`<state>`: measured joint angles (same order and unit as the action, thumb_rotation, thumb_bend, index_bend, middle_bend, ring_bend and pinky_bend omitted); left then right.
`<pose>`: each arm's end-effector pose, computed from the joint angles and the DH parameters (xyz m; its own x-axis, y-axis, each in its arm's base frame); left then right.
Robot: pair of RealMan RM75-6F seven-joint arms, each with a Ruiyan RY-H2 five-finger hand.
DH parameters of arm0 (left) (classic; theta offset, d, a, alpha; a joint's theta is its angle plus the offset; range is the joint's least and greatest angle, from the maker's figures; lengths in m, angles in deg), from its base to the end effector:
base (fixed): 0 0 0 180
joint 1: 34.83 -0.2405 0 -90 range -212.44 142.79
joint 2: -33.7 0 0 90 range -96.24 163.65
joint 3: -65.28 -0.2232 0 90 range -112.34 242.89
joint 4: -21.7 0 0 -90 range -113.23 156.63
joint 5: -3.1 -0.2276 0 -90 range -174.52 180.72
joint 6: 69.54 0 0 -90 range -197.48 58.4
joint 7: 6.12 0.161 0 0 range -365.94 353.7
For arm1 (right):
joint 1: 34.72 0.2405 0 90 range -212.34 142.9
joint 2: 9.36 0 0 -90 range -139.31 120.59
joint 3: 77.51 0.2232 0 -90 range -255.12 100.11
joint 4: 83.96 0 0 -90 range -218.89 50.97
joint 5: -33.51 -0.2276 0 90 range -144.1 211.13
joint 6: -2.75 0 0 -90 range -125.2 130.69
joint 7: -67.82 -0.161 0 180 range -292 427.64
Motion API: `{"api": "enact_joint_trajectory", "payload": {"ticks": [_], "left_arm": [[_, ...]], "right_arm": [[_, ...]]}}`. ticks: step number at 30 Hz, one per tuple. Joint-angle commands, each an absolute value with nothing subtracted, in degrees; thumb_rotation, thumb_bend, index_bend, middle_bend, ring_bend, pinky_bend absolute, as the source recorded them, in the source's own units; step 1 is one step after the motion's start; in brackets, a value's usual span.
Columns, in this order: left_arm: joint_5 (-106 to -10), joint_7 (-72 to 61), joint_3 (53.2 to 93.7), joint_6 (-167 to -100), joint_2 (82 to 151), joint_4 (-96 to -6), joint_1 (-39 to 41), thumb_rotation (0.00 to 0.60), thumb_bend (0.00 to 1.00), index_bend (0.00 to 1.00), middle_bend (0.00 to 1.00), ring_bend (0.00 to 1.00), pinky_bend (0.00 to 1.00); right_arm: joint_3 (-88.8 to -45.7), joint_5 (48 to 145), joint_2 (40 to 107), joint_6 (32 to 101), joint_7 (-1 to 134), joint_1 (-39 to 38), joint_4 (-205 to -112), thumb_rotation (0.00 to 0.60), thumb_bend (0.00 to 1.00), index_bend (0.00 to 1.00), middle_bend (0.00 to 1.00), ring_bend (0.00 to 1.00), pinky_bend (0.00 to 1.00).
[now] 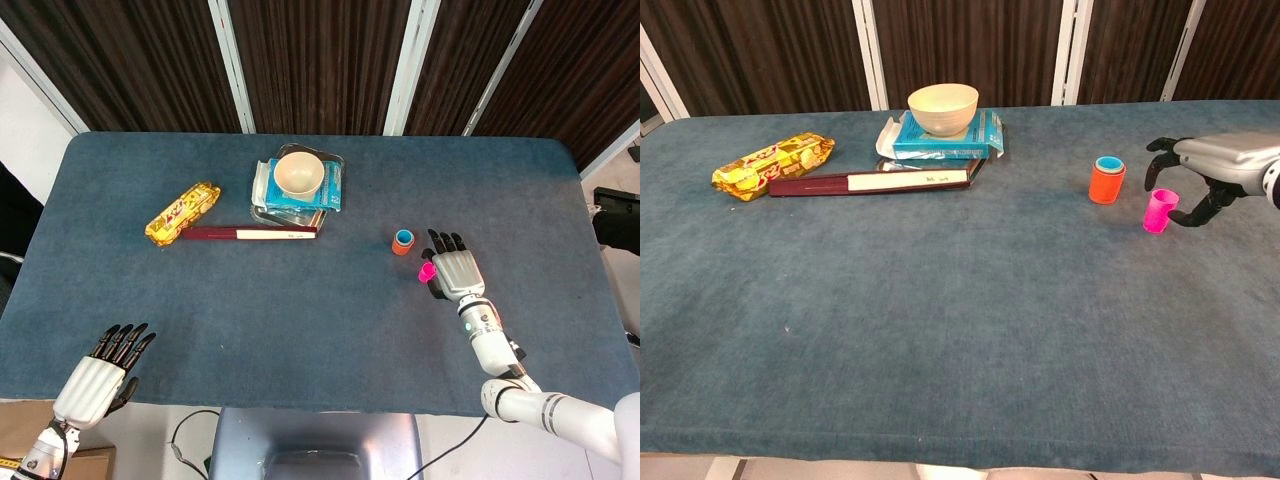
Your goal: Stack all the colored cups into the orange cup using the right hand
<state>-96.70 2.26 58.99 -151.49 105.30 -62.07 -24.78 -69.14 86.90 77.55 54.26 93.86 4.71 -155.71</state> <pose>-0.2693 0.1783 0.0574 0.5837 0.1157 0.8037 0.7797 -0.3562 -0.5150 -0.2274 -0.3708 -0.0077 0.6007 -0.2916 0.7444 -0.7964 -0.1358 0.5894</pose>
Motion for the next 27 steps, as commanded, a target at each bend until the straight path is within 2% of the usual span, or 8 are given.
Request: {"api": "enact_joint_trajectory", "payload": {"ticks": [1, 8, 27], "left_arm": [[-96.6, 2.2, 59.0, -151.4, 105.3, -62.0, -24.7, 0.6, 0.48, 0.0, 0.0, 0.04, 0.1], [-96.5, 2.3, 59.1, -151.3, 105.4, -62.1, -24.7, 0.6, 0.48, 0.0, 0.0, 0.04, 0.1], [-96.6, 2.2, 59.1, -151.4, 105.3, -62.1, -24.8, 0.6, 0.48, 0.0, 0.0, 0.04, 0.1]], "right_arm": [[-69.1, 86.7, 77.9, 54.1, 93.8, 4.8, -155.3, 0.6, 0.52, 0.44, 0.0, 0.0, 0.0], [-68.9, 86.7, 78.7, 54.0, 94.2, 5.1, -154.6, 0.6, 0.52, 0.49, 0.0, 0.0, 0.0], [-68.2, 84.3, 79.8, 55.0, 96.7, 5.3, -154.4, 0.6, 0.52, 0.54, 0.0, 0.0, 0.0]]}}
